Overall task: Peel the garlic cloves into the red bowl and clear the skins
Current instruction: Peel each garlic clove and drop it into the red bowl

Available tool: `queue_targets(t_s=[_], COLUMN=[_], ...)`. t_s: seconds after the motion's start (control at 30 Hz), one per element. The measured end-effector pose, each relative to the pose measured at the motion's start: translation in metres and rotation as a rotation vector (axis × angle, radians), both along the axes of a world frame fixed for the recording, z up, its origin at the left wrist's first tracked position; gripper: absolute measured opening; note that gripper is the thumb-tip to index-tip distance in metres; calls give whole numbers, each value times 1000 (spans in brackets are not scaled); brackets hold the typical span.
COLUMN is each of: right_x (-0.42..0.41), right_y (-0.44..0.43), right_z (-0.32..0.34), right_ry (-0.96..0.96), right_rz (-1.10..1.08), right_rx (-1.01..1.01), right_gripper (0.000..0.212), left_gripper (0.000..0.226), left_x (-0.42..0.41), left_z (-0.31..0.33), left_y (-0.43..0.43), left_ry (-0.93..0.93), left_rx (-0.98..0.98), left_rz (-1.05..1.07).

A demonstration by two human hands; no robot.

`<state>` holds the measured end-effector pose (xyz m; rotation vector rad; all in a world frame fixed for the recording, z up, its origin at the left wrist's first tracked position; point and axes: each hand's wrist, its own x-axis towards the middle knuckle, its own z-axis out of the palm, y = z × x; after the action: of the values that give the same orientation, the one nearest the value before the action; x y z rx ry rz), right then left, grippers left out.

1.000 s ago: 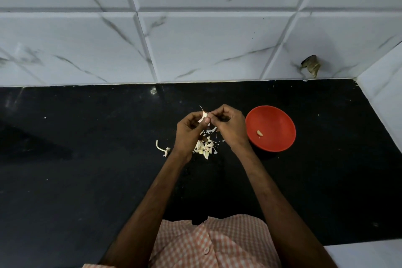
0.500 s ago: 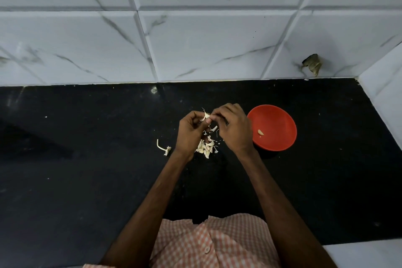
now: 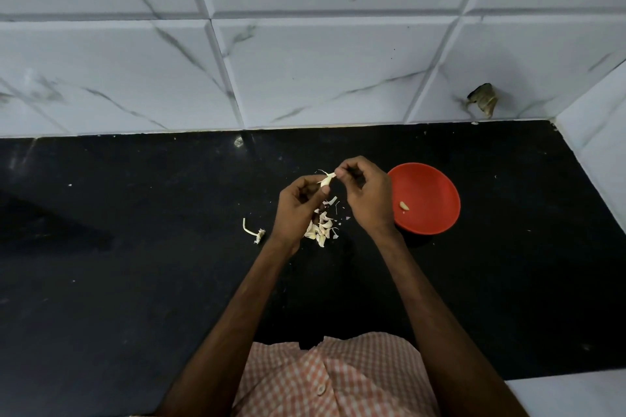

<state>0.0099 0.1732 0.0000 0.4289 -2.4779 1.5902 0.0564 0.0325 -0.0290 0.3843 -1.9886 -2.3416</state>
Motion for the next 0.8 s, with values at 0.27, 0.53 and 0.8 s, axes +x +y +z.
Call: queue_targets(t_s=[0.27,0.53,0.8], right_x=[0,-2,-3], right_y=[-1,-5,-5], right_z=[-3,-11,-11], right_ry=[-208,-240,-257], right_rz=[112,-13,8], right_rx=[-88,-168,-292], right_gripper=[9,11,12], left_gripper=[15,16,15], left_x=[2,0,-1], left_z=[3,2,2], left_y=[-1,0,-3], left_ry=[1,-2,-13], left_rx=[19,20,-47], left_rz=[67,32,15])
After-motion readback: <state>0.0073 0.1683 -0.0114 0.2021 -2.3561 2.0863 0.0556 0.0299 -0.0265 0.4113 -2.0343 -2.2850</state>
